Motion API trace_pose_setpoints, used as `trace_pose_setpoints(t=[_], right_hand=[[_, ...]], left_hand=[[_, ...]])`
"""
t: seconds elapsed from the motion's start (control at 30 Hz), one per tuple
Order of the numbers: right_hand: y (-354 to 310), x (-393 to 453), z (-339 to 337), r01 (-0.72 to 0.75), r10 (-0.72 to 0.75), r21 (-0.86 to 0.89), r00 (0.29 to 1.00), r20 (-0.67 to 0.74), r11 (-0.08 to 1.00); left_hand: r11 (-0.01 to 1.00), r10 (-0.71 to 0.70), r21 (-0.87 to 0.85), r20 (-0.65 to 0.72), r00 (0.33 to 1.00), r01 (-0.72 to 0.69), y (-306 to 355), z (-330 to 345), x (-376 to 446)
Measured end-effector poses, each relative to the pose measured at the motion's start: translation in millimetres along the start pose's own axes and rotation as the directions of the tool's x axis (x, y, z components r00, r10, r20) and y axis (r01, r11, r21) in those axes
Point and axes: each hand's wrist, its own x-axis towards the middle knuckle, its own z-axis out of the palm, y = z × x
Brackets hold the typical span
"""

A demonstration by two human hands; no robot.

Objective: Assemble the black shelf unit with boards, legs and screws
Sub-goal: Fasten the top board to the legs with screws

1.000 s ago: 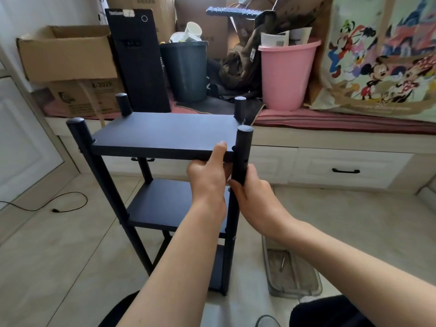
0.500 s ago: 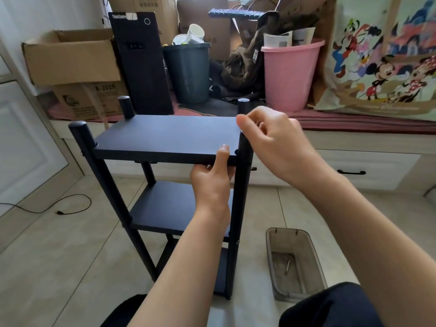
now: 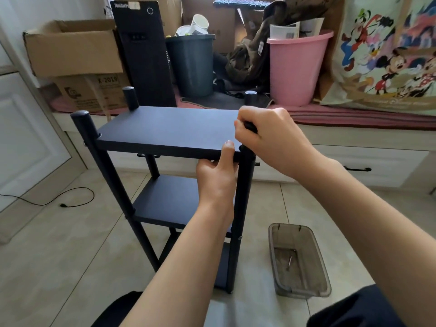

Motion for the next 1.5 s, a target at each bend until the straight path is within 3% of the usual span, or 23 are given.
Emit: trace_pose_setpoints(t=[0.23, 0.37, 0.5, 0.83, 0.93, 1.03, 1.17, 1.23, 1.33, 1.5], right_hand=[[2.9, -1.4, 3.5, -0.102, 0.102, 0.098, 0.995, 0.001, 0.99], [9.4, -0.9, 3.7, -0.169, 0.168, 0.191, 0.986, 0.018, 0.967], [14.9, 0.4, -1.2, -0.223, 0.214, 0.277, 0.975, 0.061, 0.935], [21.2, -11.4, -13.7, -0.21, 0.174, 0.476, 0.977, 0.12, 0.854], [46.3, -23.9, -22.0, -0.304, 0.288, 0.556, 0.95, 0.118, 0.774], [83.3, -40.9, -16.8, -0.539, 0.469, 0.465, 0.842, 0.268, 0.702], [138.1, -77.2, 19.7, -0.763, 0.566, 0.187, 0.598, 0.568, 0.619], [160.0, -102.5, 47.7, -0.823, 0.591, 0.097, 0.479, 0.649, 0.56], [183.7, -147.0, 91.9, -0.868, 0.656, -0.028, 0.352, 0.668, 0.495], [206.9, -212.9, 151.3, -0.808, 0.733, -0.298, 0.224, 0.643, 0.508]], left_hand=[[0.997, -0.022, -0.068, 0.018, 1.0, 0.023, 2.0, -0.6, -2.1], [0.994, 0.011, -0.105, 0.189, 0.982, 0.009, 3.5, -6.8, -2.2], [0.999, 0.053, -0.016, 0.301, 0.952, -0.051, -3.9, -13.2, 0.1], [0.983, 0.129, 0.099, 0.207, 0.97, -0.152, -12.8, -9.7, 1.9], [0.985, 0.129, 0.089, 0.181, 0.975, -0.147, -13.1, -6.9, 1.5], [0.989, 0.125, 0.06, 0.157, 0.98, -0.136, -12.6, -3.1, 1.7], [0.992, 0.12, 0.029, 0.161, 0.98, -0.126, -12.9, 1.3, 1.0], [0.991, 0.125, 0.017, 0.165, 0.978, -0.13, -13.1, 3.4, 0.1], [0.991, 0.133, 0.007, 0.168, 0.977, -0.136, -13.8, 6.5, 0.6], [0.99, 0.133, 0.017, 0.157, 0.979, -0.137, -15.1, 10.7, 0.3]])
